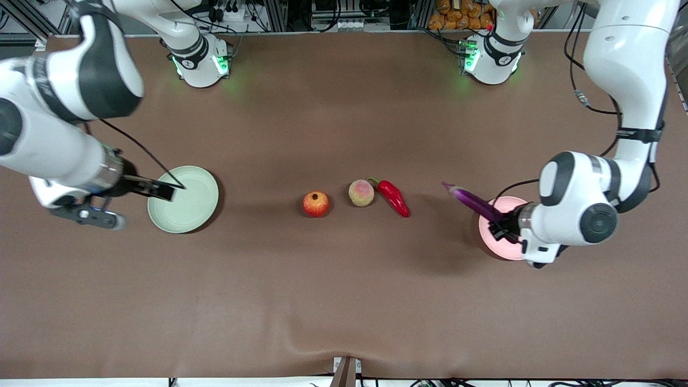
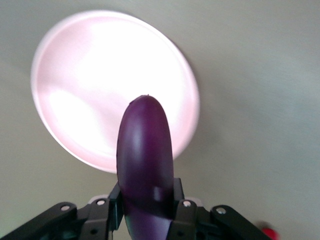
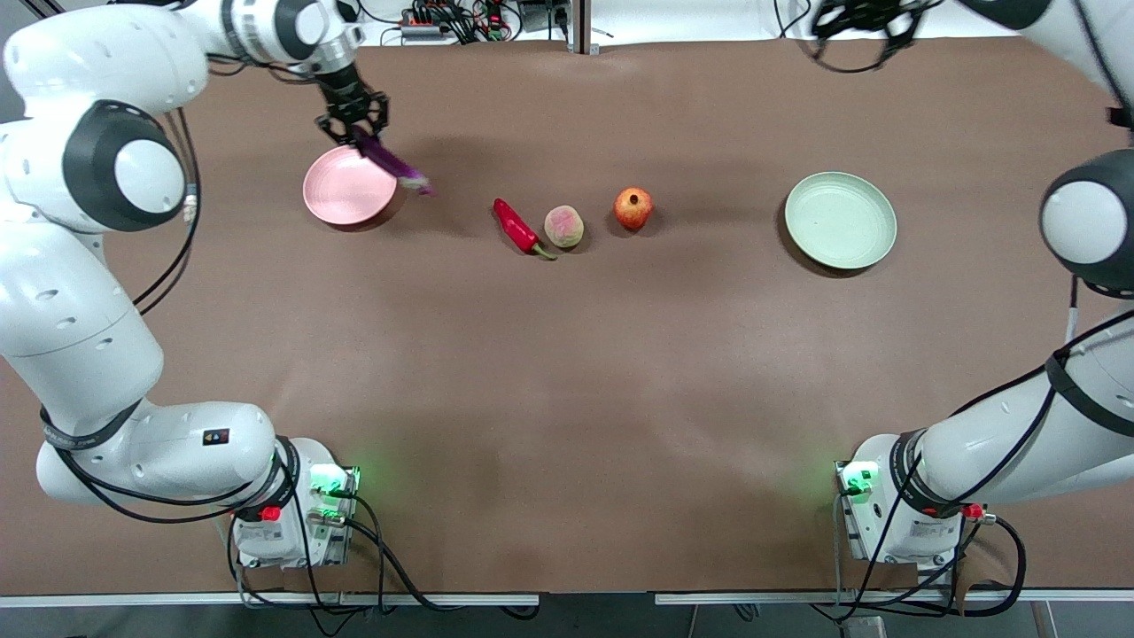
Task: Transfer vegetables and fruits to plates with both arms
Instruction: 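Carry the eggplant to the pink plate while the right gripper reaches the apple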
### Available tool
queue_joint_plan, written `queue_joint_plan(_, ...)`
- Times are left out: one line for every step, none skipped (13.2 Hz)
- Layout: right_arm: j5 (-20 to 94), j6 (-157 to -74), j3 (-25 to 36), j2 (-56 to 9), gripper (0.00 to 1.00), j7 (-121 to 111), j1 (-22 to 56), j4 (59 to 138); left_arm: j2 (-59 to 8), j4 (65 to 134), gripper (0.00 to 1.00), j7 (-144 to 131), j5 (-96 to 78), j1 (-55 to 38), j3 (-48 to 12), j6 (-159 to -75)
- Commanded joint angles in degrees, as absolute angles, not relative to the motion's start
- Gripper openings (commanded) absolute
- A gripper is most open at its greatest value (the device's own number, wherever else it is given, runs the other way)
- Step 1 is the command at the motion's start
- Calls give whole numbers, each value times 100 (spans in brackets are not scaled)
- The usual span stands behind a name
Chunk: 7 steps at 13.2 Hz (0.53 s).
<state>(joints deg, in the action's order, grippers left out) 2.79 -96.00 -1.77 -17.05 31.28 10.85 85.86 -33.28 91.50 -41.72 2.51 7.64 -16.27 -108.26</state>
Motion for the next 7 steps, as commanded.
queue_joint_plan(1078,-9991,-149,-2161,100,4425,1422,8481,-3024,9588,0,-3247,579,1334,-1714,-10854)
queue_joint_plan(1159,-10263,-149,-2275,100,4786,1572,8525,-3015,9658,0,-3008,597,1423,-1714,-10872)
queue_joint_plan(1160,-10492,-149,-2416,100,5068,1782,8543,-3023,9729,0,-2710,606,1546,-1705,-10942)
queue_joint_plan(1160,-10746,-149,-2582,100,5332,1941,8552,-3032,9825,0,-2289,606,1747,-1714,-11143)
queue_joint_plan(1160,-10949,-149,-2714,100,5509,2082,8543,-3050,9974,0,-2024,606,1845,-1714,-11414)
queue_joint_plan(1230,-11099,-158,-2846,100,5580,2144,8543,-3050,10123,0,-1943,606,1924,-1705,-11748)
queue_joint_plan(1457,-11283,-202,-3013,100,5590,2232,8543,-3059,10264,0,-1873,606,2003,-1714,-12064)
